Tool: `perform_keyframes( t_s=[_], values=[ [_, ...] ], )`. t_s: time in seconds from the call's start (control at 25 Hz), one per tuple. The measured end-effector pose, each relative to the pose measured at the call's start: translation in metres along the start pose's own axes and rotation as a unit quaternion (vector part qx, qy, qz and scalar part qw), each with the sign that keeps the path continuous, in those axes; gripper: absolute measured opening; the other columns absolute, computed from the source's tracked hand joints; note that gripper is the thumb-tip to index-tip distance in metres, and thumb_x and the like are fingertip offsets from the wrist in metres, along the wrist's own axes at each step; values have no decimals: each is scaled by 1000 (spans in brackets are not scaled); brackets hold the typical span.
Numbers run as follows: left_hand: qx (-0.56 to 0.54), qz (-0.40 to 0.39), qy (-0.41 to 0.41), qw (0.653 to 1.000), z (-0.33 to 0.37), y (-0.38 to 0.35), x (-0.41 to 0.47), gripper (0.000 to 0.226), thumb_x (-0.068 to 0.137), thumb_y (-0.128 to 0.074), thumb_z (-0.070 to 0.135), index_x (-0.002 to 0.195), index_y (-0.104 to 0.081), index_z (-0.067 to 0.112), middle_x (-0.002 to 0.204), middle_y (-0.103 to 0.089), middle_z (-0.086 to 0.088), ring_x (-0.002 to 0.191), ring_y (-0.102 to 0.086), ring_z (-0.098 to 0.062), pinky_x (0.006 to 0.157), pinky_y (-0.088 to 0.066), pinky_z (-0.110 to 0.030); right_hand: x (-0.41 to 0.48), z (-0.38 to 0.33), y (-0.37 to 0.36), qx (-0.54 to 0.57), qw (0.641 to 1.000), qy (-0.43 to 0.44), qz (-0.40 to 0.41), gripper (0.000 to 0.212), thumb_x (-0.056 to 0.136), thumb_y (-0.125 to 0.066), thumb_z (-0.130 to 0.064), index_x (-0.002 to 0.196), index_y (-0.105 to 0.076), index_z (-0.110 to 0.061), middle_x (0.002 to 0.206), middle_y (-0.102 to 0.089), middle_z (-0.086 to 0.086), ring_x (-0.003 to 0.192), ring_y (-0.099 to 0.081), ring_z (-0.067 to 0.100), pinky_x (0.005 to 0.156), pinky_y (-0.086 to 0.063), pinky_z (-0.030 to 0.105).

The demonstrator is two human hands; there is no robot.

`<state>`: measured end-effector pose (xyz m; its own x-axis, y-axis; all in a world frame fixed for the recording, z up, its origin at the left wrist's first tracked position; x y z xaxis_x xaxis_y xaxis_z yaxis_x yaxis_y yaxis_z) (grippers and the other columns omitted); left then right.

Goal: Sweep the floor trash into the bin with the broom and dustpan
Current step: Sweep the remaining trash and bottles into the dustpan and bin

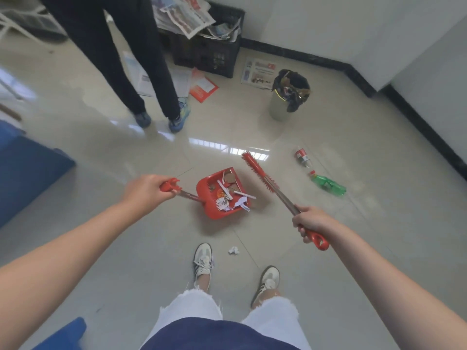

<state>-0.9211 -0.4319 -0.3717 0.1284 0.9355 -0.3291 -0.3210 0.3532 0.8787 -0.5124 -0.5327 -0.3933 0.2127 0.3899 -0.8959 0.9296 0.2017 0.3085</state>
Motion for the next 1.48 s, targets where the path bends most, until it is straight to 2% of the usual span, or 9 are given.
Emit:
perform_keyframes(
  t_s=[0.16, 0.28, 0.44, 0.6, 0.72, 0.8, 0.96, 1.16, 1.48],
  values=[
    [-46, 37, 111, 992, -3, -13, -62, 22, 80, -73, 38, 102, -75, 34, 92, -74, -3, 87, -66, -28, 67, -50, -34, 37, -12, 23, -85, 996, 31, -4, 38, 83, -38, 11, 110, -49, -14, 54, -44, 7, 38, -40, 15, 38, -39, 19],
    [-22, 70, 169, 983, -2, -37, -122, 26, 79, -73, 44, 104, -73, 37, 89, -74, -2, 81, -65, -28, 59, -46, -32, 73, -1, 30, -127, 991, 43, -16, 32, 84, -36, 12, 107, -51, -3, 58, -44, 10, 44, -40, 19, 42, -37, 23],
    [-21, 66, 228, 971, -2, -76, -206, 31, 75, -69, 61, 101, -70, 46, 88, -75, 6, 79, -67, -25, 60, -47, -33, 93, 36, 12, -191, 980, 42, -47, 16, 86, -32, 10, 89, -44, -1, 50, -47, 10, 31, -42, 16, 36, -36, 17],
    [-96, 41, 306, 946, -4, -106, -287, 36, 59, -50, 80, 93, -59, 69, 85, -74, 12, 85, -69, -22, 77, -56, -44, 87, 73, -15, -244, 964, 67, -84, 18, 89, -30, 6, 103, -38, -3, 70, -46, 12, 46, -49, 17, 37, -40, 21],
    [-121, 60, 324, 936, -10, -123, -335, 27, 57, -54, 77, 84, -52, 76, 90, -74, 15, 93, -69, -19, 84, -54, -48, 91, 81, -30, -288, 951, 87, -77, 22, 89, -29, 3, 109, -40, -2, 74, -49, 13, 51, -53, 16, 48, -42, 30],
    [-98, 48, 336, 936, -1, -137, -365, 22, 63, -63, 72, 81, -51, 78, 83, -71, 24, 87, -68, -11, 76, -56, -42, 93, 86, -42, -311, 942, 107, -70, 27, 89, -29, 3, 114, -40, 0, 74, -51, 13, 52, -54, 16, 48, -43, 31],
    [-60, 24, 332, 941, 38, -179, -401, 12, 75, -70, 57, 85, -64, 61, 73, -68, 23, 72, -63, -9, 56, -44, -25, 85, 135, -54, -381, 913, 125, -76, 37, 90, -30, 1, 126, -36, -7, 80, -52, 12, 41, -55, 13, 38, -43, 24],
    [-60, 29, 340, 938, 72, -224, -414, 24, 81, -61, 56, 102, -68, 48, 94, -72, 14, 93, -66, -16, 62, -40, -26, 50, 218, -61, -460, 871, 140, -102, 52, 83, -30, 3, 134, -36, -5, 70, -56, 12, 38, -56, 14, 34, -43, 23],
    [-72, 70, 334, 937, 83, -252, -402, 25, 78, -59, 59, 88, -68, 39, 78, -70, 9, 80, -67, -20, 60, -44, -25, -46, 299, -85, -441, 868, 112, -200, 52, 78, -38, 3, 129, -46, -1, 62, -53, 8, 27, -50, 6, 31, -40, 18]
  ],
)
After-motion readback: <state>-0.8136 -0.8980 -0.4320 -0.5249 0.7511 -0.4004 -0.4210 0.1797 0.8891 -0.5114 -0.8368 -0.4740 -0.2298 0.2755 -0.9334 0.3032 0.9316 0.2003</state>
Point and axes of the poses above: each hand's wrist, its own x-axis towards the middle knuckle, its own y-axis out of the back of the hand, z = x × y, the point moved 6 cm from there along x, towards the middle knuckle
